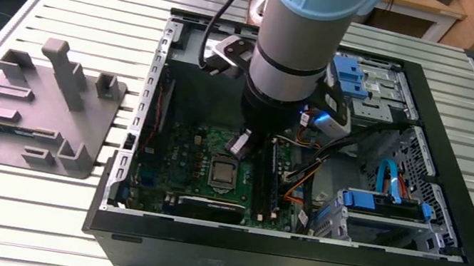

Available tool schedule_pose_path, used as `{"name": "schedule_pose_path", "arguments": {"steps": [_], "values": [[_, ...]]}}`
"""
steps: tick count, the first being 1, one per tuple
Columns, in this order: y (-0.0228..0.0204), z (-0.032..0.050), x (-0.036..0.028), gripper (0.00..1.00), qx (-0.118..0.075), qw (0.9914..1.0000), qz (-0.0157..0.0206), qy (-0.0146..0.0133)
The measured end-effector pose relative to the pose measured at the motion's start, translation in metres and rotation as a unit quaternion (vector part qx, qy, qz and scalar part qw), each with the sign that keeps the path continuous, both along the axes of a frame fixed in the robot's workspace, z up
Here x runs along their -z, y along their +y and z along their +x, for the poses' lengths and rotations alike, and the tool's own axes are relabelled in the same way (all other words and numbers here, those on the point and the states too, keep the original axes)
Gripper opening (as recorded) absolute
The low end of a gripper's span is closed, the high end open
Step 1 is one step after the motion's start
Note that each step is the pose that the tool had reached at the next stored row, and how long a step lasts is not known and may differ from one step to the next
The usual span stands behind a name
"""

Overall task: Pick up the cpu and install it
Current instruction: 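Install the first cpu locking lever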

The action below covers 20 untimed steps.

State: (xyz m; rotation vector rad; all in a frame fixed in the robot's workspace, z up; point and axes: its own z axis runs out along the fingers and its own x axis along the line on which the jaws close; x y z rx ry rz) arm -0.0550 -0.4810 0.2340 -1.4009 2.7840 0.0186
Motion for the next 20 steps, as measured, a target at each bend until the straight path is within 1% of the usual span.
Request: {"name": "schedule_pose_path", "arguments": {"steps": [5, 8, 10, 12, 13, 17, 20], "values": [[0.0000, -0.0027, 0.0022, 0.11, 0.018, 0.99984, 0.0000, 0.0000], [0.0000, -0.0028, 0.0032, 0.11, 0.030, 0.99955, 0.0001, 0.0000], [0.0000, -0.0028, 0.0042, 0.11, 0.046, 0.99895, 0.0000, 0.0000], [0.0000, -0.0031, 0.0048, 0.11, 0.063, 0.99801, -0.0001, 0.0001], [0.0002, -0.0038, 0.0050, 0.11, 0.067, 0.99774, -0.0001, 0.0000], [0.0010, -0.0084, 0.0057, 0.11, 0.075, 0.99720, -0.0001, 0.0000], [0.0011, -0.0087, 0.0067, 0.11, 0.080, 0.99678, 0.0001, 0.0000]]}}
